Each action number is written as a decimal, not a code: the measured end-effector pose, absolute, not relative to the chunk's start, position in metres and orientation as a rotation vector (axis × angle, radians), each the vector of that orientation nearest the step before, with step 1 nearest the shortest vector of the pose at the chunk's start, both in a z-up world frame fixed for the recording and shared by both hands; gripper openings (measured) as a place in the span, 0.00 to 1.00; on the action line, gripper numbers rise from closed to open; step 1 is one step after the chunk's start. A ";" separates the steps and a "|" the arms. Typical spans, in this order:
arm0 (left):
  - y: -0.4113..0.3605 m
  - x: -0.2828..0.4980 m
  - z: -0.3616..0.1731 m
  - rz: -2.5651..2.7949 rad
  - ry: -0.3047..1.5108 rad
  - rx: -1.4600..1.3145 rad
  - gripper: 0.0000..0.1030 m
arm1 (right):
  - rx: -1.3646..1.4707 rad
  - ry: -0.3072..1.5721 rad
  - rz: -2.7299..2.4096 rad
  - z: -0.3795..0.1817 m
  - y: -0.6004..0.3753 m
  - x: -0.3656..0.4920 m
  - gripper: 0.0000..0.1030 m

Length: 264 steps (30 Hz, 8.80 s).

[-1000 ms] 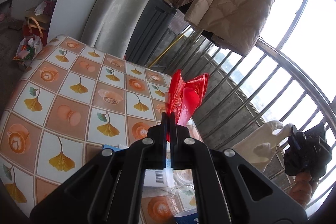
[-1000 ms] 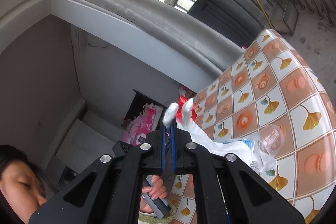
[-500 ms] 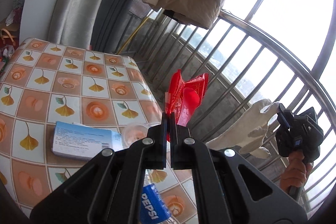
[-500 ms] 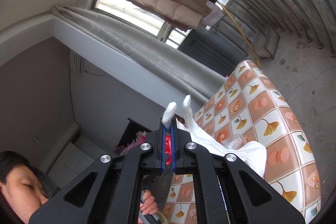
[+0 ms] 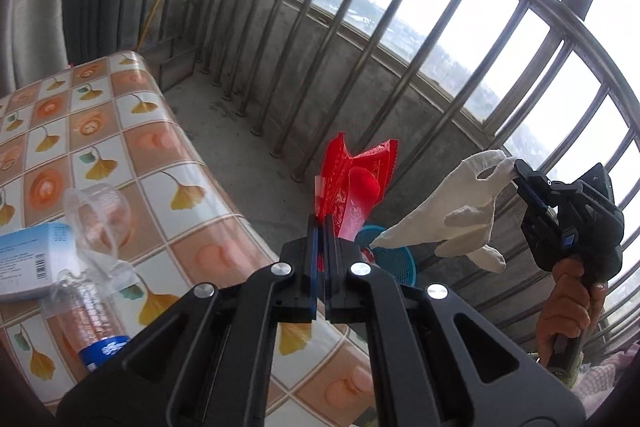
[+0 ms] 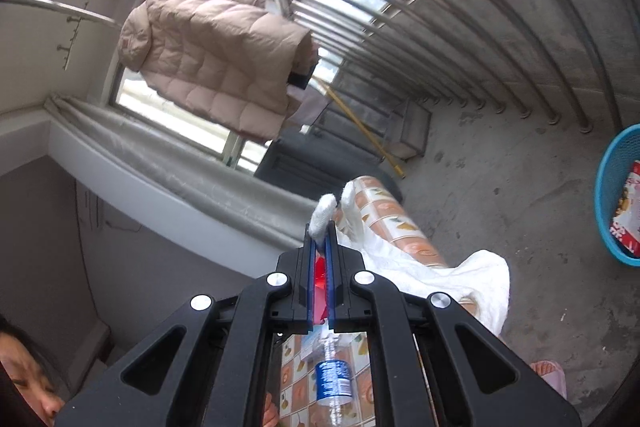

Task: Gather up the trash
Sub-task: 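Carry red wrapper and white glove over blue wastebasket and open both grippers, then move both grippers back over the table toward the Pepsi bottle, then grasp the blue-labelled Pepsi bottle with the right gripper, then grasp the clear plastic cup rim with the left gripper, then carry cup and Pepsi bottle over blue wastebasket and open both grippers, then move both grippers back over the table toward the blue-white box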

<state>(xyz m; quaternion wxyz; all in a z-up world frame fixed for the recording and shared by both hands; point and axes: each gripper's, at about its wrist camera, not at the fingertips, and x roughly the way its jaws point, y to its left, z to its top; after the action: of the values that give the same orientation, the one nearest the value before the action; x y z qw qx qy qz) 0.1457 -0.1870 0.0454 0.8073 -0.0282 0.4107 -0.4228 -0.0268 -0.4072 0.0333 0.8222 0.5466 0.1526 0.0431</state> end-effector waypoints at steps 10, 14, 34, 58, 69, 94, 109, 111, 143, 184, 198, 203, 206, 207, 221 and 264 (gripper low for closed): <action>-0.364 0.131 -0.005 -1.028 1.042 0.253 0.00 | 1.290 0.315 -0.218 -0.045 -0.488 -0.077 0.05; -0.428 0.127 -0.051 -1.045 1.142 0.333 0.00 | 1.350 0.327 -0.319 -0.081 -0.518 -0.083 0.05; -0.472 0.161 -0.118 -0.971 1.382 0.264 0.49 | 1.523 0.498 -0.652 -0.191 -0.564 -0.100 0.48; 0.020 0.135 0.038 -0.411 0.871 -0.174 0.80 | 0.992 0.844 0.079 -0.029 -0.322 0.058 0.75; 0.103 0.119 -0.028 -0.255 0.949 -0.362 0.80 | 0.656 1.172 0.418 -0.035 -0.124 0.114 0.75; 0.079 0.131 -0.049 -0.340 0.915 -0.306 0.80 | 0.560 1.280 0.426 -0.060 -0.113 0.118 0.56; -0.023 0.179 -0.012 -0.521 0.822 -0.200 0.59 | 0.727 1.162 0.286 -0.068 -0.203 0.094 0.56; -0.042 0.192 -0.012 -0.543 0.823 -0.184 0.55 | 0.750 1.149 0.278 -0.069 -0.214 0.093 0.56; -0.033 0.081 -0.014 -0.659 0.960 0.197 0.03 | 0.771 1.118 0.275 -0.068 -0.225 0.081 0.56; -0.039 0.092 -0.020 -0.636 0.903 0.037 0.04 | 0.872 1.120 0.323 -0.080 -0.230 0.090 0.56; -0.042 0.092 -0.001 -0.651 0.841 0.037 0.04 | 0.886 1.079 0.341 -0.069 -0.241 0.082 0.56; -0.052 0.093 0.015 -0.676 0.802 0.046 0.04 | 0.898 1.032 0.334 -0.056 -0.255 0.071 0.56; -0.062 0.095 0.026 -0.702 0.772 0.058 0.04 | 0.916 0.992 0.323 -0.046 -0.269 0.062 0.56; -0.067 0.097 0.029 -0.712 0.764 0.061 0.04 | 0.921 0.981 0.318 -0.043 -0.273 0.059 0.56; -0.179 0.119 0.067 -0.996 0.775 0.061 0.04 | 1.067 0.718 -0.035 -0.019 -0.396 -0.042 0.56; -0.465 0.156 -0.046 -1.187 1.160 0.190 0.44 | 1.520 0.712 -0.654 -0.265 -0.579 -0.104 0.62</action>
<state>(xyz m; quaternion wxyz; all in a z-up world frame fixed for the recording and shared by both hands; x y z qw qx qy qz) 0.1565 -0.4652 -0.0456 0.6711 0.0843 0.5148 -0.5268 -0.1044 -0.5790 -0.2646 0.6210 0.6613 0.3098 -0.2847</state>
